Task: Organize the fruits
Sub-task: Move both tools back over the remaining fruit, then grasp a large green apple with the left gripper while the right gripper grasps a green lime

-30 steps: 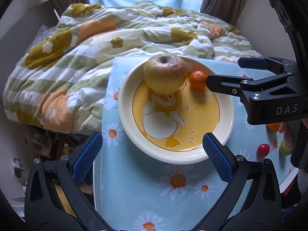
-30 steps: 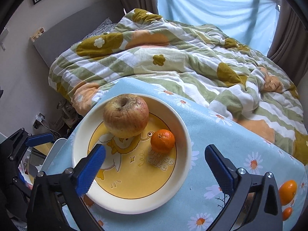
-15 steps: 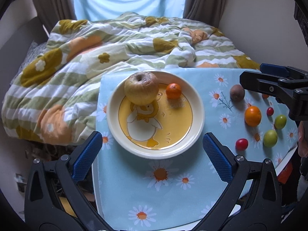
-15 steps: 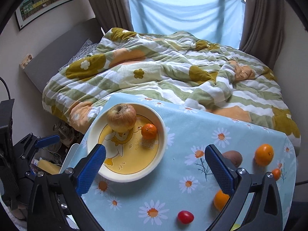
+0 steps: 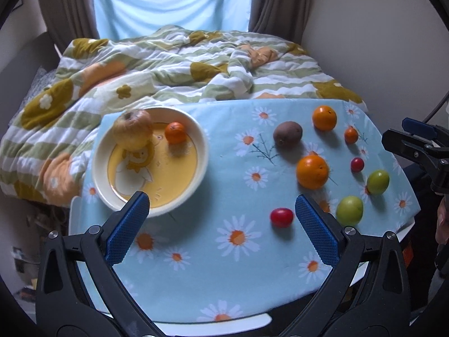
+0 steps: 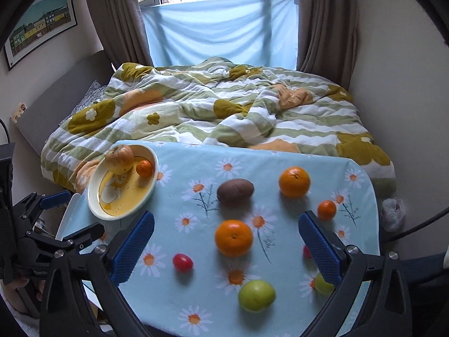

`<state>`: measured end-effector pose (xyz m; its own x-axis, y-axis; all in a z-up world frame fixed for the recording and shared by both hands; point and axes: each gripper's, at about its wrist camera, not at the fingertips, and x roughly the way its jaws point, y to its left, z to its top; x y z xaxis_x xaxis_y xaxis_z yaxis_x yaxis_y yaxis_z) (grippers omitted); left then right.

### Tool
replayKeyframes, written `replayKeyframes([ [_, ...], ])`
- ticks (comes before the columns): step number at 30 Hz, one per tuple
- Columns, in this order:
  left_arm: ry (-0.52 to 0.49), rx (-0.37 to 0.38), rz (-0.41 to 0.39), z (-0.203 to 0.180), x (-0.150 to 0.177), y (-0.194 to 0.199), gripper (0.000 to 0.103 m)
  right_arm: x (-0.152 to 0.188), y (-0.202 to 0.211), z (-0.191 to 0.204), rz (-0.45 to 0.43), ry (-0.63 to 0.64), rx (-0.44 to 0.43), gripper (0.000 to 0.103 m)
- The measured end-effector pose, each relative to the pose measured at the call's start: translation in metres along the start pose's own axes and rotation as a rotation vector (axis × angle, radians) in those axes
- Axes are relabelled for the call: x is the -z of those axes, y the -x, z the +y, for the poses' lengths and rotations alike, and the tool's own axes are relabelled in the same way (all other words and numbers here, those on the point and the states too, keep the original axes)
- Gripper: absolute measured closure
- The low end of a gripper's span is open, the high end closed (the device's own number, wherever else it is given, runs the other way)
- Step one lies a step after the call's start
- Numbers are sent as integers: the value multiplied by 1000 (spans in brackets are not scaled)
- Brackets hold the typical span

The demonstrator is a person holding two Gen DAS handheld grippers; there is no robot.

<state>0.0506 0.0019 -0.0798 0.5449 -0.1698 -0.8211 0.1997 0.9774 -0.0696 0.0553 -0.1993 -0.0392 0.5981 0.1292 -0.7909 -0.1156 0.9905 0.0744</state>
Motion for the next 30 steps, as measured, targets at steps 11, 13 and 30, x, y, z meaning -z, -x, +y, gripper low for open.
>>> replayKeyframes([
  [11, 0, 59, 6, -121, 35, -22, 0, 59, 6, -97, 31, 44, -16, 1],
  [13, -11, 70, 12, -139, 41, -30, 0, 67, 3, -111, 39, 58, -18, 1],
  [30, -69, 52, 95, -201, 74, -97, 22, 112, -46, -141, 100, 172, -43, 17],
])
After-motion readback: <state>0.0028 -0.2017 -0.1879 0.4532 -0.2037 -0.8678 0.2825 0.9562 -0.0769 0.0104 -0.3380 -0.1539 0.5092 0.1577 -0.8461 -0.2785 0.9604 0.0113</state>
